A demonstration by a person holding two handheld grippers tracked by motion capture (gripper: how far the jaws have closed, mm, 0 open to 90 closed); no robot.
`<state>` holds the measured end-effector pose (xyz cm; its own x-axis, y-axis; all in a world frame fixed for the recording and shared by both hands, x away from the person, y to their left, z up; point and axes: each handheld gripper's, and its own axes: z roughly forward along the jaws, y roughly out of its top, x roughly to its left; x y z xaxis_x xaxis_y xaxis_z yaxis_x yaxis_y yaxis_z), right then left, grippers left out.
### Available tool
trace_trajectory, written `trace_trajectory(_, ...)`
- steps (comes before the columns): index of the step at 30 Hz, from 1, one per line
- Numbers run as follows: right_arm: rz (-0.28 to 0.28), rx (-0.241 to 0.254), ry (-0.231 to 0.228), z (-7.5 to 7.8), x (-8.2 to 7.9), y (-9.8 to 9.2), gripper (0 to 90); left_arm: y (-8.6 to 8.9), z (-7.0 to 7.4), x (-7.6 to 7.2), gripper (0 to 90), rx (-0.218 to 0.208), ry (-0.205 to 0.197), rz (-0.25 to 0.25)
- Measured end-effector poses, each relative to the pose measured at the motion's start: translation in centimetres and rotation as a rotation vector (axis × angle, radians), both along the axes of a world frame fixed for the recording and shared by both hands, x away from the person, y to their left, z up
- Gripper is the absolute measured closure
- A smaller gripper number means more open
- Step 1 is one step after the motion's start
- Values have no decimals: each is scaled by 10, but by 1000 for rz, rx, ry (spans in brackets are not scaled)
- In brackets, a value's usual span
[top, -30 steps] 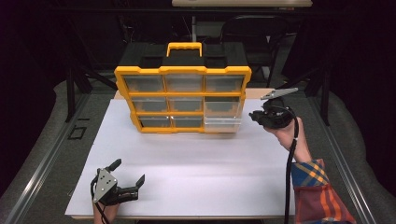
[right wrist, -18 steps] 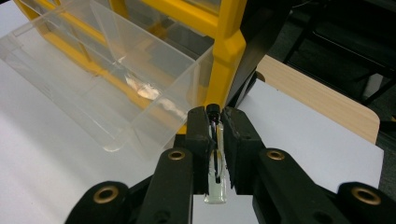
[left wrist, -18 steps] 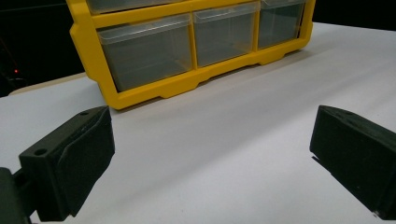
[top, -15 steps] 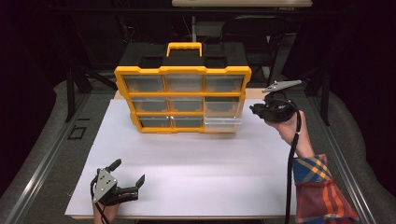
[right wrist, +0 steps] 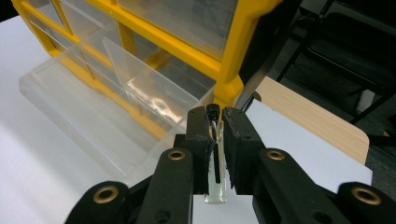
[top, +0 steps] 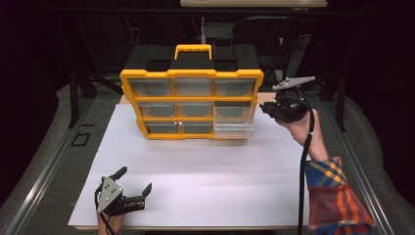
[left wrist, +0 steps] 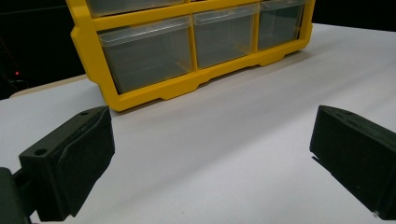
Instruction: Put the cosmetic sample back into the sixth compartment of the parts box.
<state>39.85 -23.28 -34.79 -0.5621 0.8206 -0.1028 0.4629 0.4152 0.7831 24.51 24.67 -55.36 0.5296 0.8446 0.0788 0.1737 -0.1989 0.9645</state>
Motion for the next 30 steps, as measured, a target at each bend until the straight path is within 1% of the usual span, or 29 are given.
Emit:
trace_trajectory(4, 7, 0, -5, 5, 2, 5, 809, 0, 0, 0, 0, -3, 0, 2)
trace_trajectory(9, 24, -4, -13, 9, 2, 13, 808, -1, 0, -1, 0, 5, -5, -1)
trace_trajectory(12, 36, -7, -18, 11, 3, 18, 808, 0, 0, 0, 0, 2, 0, -1)
trace_trajectory(15, 38, -3, -11, 12, 4, 22, 809, 0, 0, 0, 0, 1, 0, 0)
trace_trajectory(20, 59, -14, -14, 13, 5, 31, 809, 0, 1, -1, 0, 2, -5, 0)
trace_trajectory(24, 76, -15, -15, 13, 5, 38, 809, -1, 0, 0, 0, 3, 1, -2)
trace_trajectory(30, 93, -21, -5, 11, 6, 47, 809, 0, 0, -1, 0, 3, -4, 1)
